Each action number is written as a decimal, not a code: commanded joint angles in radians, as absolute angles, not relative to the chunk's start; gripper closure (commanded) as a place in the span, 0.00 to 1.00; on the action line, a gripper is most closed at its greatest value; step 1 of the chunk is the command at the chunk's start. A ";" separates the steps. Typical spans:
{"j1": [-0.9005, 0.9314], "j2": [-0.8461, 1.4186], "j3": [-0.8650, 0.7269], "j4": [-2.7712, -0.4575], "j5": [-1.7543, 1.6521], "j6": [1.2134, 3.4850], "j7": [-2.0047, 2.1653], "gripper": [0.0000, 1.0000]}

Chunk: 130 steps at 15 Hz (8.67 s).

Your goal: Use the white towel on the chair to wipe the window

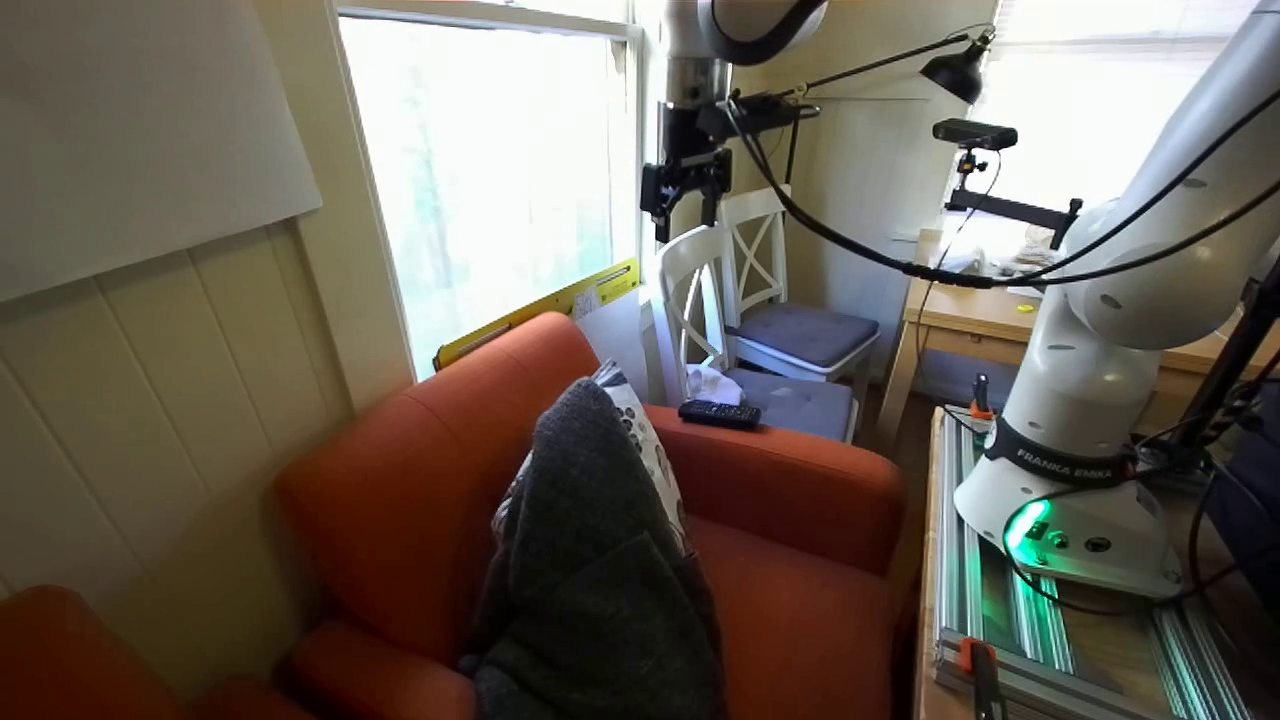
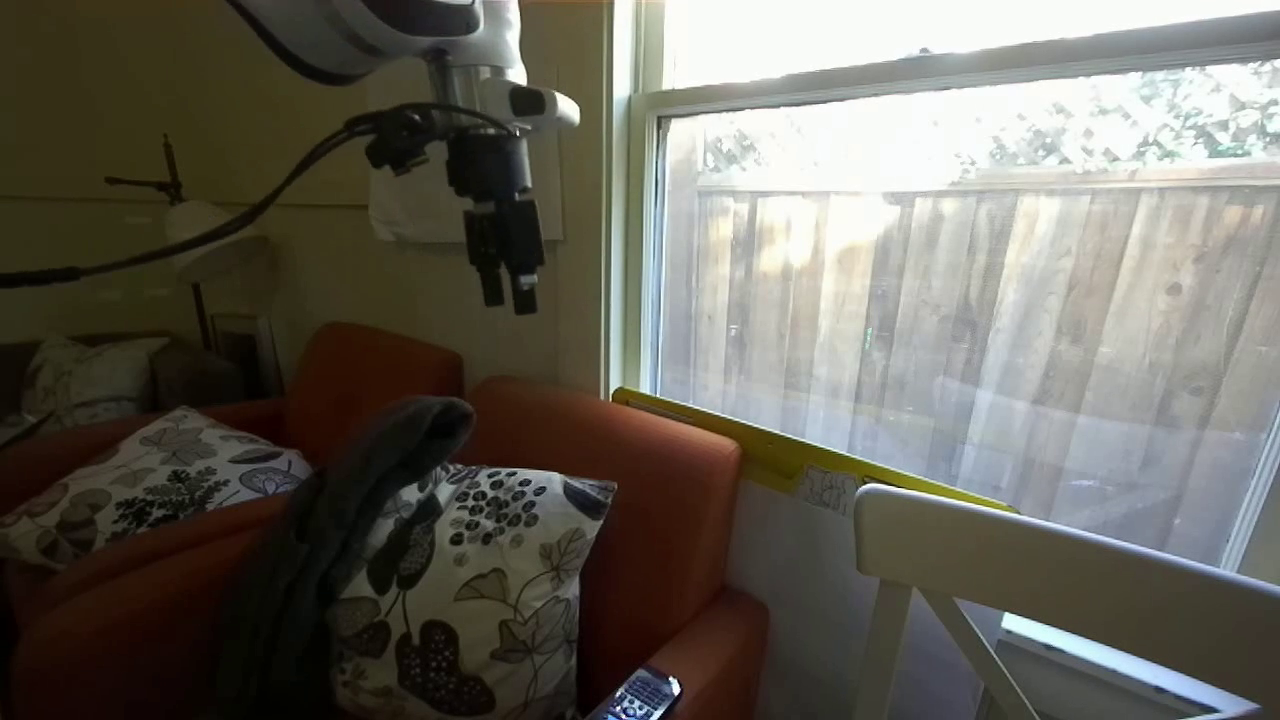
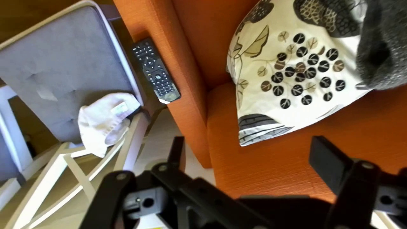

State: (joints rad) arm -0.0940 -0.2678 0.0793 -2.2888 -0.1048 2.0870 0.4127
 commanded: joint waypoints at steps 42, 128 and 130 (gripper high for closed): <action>-0.354 0.733 -0.264 -1.796 -0.079 2.431 0.135 0.00; -0.545 1.446 -0.203 -1.131 0.098 2.899 -0.061 0.21; -0.546 1.468 -0.206 -1.109 0.102 2.905 -0.050 0.23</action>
